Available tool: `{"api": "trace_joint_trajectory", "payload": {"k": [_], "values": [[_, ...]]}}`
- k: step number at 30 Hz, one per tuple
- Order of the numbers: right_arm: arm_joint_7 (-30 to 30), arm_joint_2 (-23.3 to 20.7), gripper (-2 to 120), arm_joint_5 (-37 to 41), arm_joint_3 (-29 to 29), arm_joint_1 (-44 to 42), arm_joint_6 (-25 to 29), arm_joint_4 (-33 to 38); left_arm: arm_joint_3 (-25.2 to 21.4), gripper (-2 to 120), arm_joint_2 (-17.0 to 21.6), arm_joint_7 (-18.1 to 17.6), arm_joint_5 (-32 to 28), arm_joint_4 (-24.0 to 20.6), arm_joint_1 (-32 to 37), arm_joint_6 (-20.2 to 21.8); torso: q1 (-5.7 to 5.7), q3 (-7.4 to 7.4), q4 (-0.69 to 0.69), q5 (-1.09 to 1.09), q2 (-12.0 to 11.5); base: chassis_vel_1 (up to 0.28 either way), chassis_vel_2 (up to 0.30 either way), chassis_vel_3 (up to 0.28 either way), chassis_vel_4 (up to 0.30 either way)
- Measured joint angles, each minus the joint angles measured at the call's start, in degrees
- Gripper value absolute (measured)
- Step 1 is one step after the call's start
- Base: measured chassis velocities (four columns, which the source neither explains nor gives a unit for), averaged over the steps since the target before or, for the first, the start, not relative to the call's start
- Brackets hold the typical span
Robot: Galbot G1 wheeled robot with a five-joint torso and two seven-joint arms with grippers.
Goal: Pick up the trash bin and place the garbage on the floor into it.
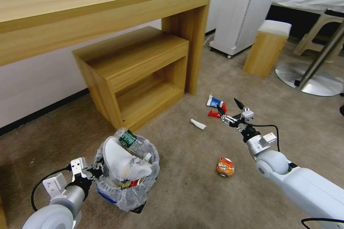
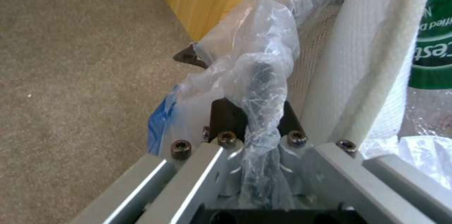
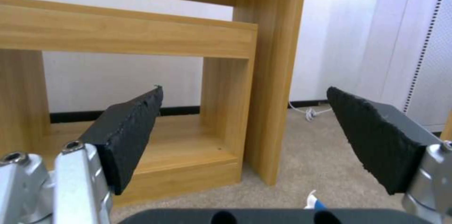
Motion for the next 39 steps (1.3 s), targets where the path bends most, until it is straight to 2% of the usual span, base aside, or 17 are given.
{"api": "trace_joint_trajectory", "payload": {"k": [29,39], "values": [[0.13,0.03,92,-2.64,4.18,-4.63,0.32,-0.02,-0.55,3,-0.90,0.55,1.38,-1.21,1.81,-0.41,0.00,0.00,-0.02,0.00,0.00,0.000,0.000,0.000,0.000],[0.29,0.64,92,-2.91,4.19,-4.75,0.30,-0.19,-0.74,3,-0.92,0.86,1.72,-1.38,2.35,-0.77,0.01,0.01,-0.02,0.00,0.00,-0.085,0.077,0.069,-0.085]]}}
